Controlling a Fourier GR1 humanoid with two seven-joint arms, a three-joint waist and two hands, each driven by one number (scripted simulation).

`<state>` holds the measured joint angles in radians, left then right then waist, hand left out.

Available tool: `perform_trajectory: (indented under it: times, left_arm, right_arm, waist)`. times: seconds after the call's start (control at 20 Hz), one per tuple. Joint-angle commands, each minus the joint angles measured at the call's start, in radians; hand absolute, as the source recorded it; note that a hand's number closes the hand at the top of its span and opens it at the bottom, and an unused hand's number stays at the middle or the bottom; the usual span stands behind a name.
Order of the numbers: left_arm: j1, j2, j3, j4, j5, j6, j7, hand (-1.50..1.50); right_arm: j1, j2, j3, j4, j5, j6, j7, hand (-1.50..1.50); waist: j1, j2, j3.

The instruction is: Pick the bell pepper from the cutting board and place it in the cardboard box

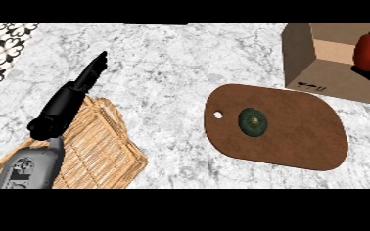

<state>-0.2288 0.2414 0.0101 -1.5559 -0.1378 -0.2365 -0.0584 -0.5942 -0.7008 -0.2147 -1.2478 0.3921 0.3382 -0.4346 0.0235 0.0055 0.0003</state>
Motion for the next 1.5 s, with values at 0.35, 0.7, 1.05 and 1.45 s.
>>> perform_trajectory:
  times: [0.35, 0.7, 1.05, 1.45]
  left_arm:
    - [-0.048, -0.016, -0.015, 0.041, -0.023, 0.011, -0.023, 0.0]
    - [-0.058, -0.045, -0.05, -0.004, -0.014, 0.008, 0.019, 0.0]
    - [-0.073, -0.028, -0.032, 0.021, -0.018, 0.009, -0.011, 0.0]
    - [-0.059, -0.022, -0.017, 0.043, 0.005, -0.009, -0.008, 0.0]
  right_arm:
    - [-0.179, -0.161, 0.164, 0.501, 0.29, 0.013, -0.202, 1.5]
    - [-0.311, -0.196, 0.264, 0.747, 0.44, 0.014, -0.315, 1.5]
    - [-0.344, -0.209, 0.336, 0.891, 0.514, 0.049, -0.505, -1.5]
    - [-0.437, -0.106, 0.078, 1.002, 0.183, 0.218, -0.58, -1.5]
  waist:
    - [0.027, 0.018, 0.001]
    - [0.067, 0.026, 0.003]
    - [0.061, 0.028, 0.004]
    - [0.05, 0.019, 0.008]
